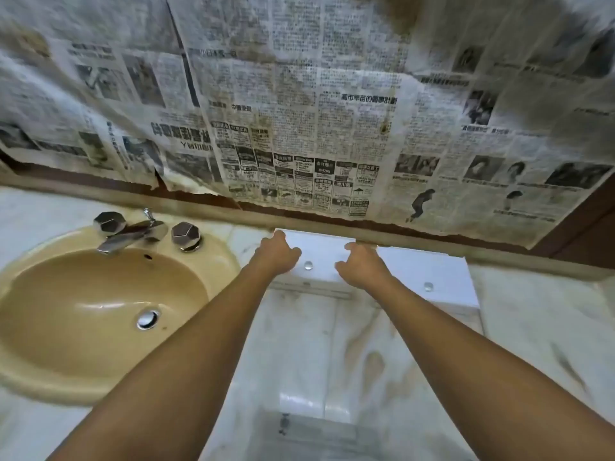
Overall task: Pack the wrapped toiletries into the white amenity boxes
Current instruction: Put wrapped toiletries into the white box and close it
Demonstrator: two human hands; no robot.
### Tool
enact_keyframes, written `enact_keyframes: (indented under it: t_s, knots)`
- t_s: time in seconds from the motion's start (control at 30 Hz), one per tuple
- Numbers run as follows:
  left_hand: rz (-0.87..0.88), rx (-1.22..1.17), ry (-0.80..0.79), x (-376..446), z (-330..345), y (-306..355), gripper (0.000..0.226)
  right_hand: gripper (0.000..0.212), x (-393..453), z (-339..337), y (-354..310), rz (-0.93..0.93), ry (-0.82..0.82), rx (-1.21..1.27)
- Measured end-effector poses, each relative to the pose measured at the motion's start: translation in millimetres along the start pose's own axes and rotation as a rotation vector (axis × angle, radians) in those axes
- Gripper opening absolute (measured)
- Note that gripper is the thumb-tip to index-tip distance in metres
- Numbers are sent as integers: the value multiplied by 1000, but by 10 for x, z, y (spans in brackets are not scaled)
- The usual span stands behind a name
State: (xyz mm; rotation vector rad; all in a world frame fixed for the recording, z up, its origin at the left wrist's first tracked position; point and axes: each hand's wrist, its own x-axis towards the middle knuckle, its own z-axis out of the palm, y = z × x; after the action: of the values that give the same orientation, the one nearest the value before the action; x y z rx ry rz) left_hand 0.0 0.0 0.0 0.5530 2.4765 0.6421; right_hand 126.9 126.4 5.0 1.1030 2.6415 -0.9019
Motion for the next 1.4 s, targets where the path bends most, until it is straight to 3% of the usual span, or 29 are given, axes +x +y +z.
enact_keyframes:
  t_s: [0.13,0.47,0.97,1.27,1.4]
  knots:
    - [-92,-12,11,-41,41,-39,63,61,-37,81,14,47,-43,24]
    - [-76,-56,-2,-411,108,-149,60,58,-397,174,18,87,-83,143]
    - [-7,-34,-13,-1826,586,-773,58,52,-1742,619,382,89,-76,219]
    - [-14,-7,-30,-2277,624,-952,56,59,-2187,811,552,56,-99,201]
    - [-16,-34,-32,-2327,577,-1027,57,58,-2262,828,563,55,-58,61]
